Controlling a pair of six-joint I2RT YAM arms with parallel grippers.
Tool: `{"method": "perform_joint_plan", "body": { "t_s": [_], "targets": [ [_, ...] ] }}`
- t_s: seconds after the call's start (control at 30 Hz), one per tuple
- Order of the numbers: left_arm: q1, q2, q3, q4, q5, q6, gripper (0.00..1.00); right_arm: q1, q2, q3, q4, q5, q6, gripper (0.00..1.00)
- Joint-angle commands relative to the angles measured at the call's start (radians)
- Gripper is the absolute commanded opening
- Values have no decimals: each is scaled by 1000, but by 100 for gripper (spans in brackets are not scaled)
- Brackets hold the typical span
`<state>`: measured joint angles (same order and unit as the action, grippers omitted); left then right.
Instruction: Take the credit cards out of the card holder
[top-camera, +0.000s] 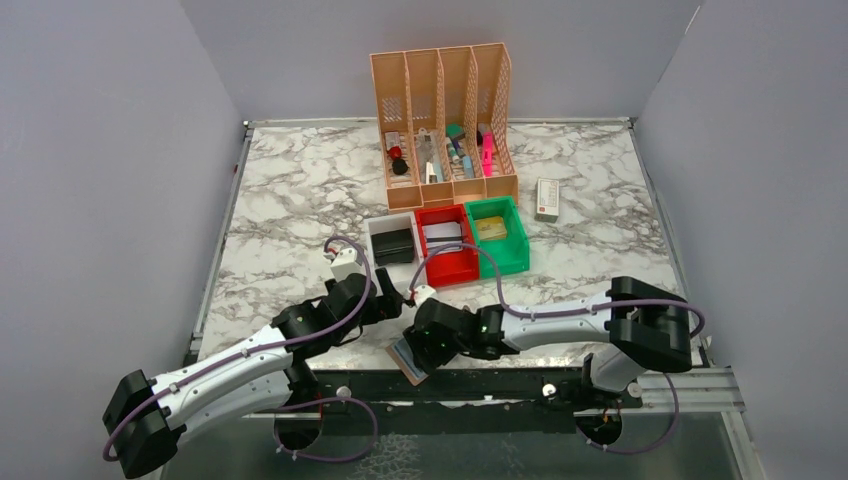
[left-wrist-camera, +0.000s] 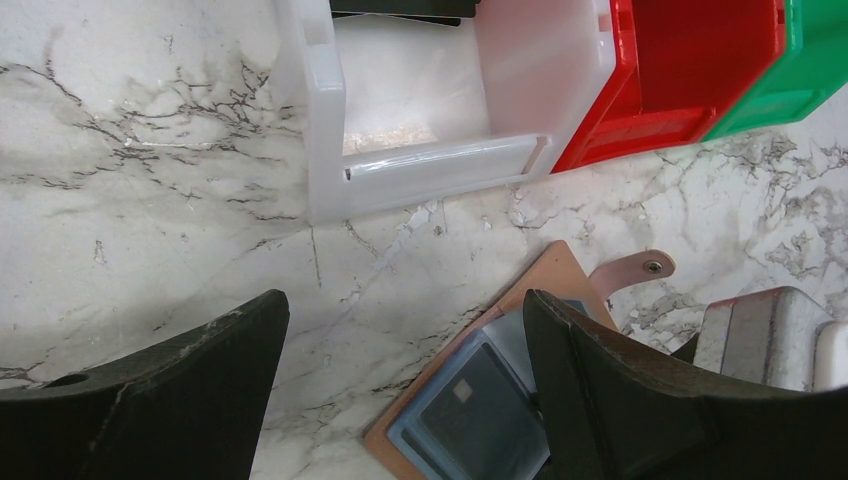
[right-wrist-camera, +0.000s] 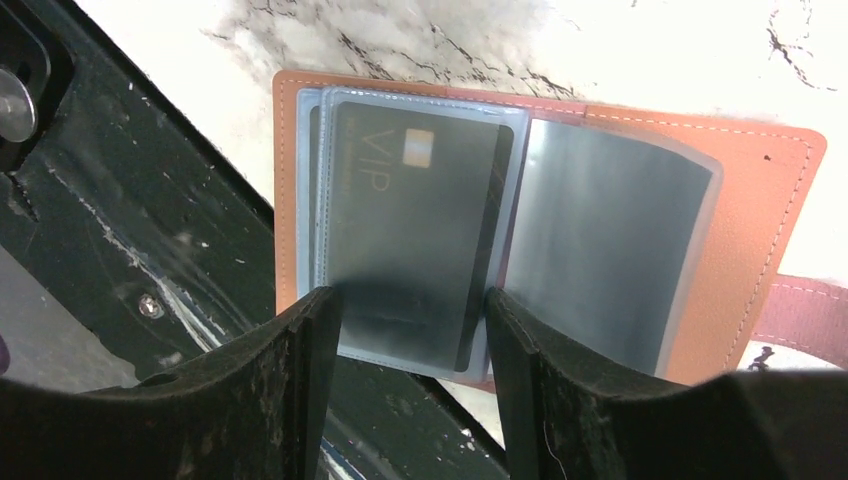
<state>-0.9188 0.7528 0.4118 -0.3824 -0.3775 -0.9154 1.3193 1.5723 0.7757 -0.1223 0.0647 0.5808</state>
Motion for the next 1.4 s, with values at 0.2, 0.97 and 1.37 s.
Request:
{"method": "perform_joint_plan", "body": {
  "t_s": [0.2, 0.97, 1.37],
  "targets": [
    [-5, -1, -11, 30, 14, 14, 91, 48, 110, -2, -41, 32, 63, 69],
    [-5, -1, -6, 31, 24, 17, 91, 74, 23, -26, 51, 21, 75, 62],
    [-5, -25, 2, 55, 97, 47, 91, -45, -31, -128, 240, -200, 83, 60]
  ]
}}
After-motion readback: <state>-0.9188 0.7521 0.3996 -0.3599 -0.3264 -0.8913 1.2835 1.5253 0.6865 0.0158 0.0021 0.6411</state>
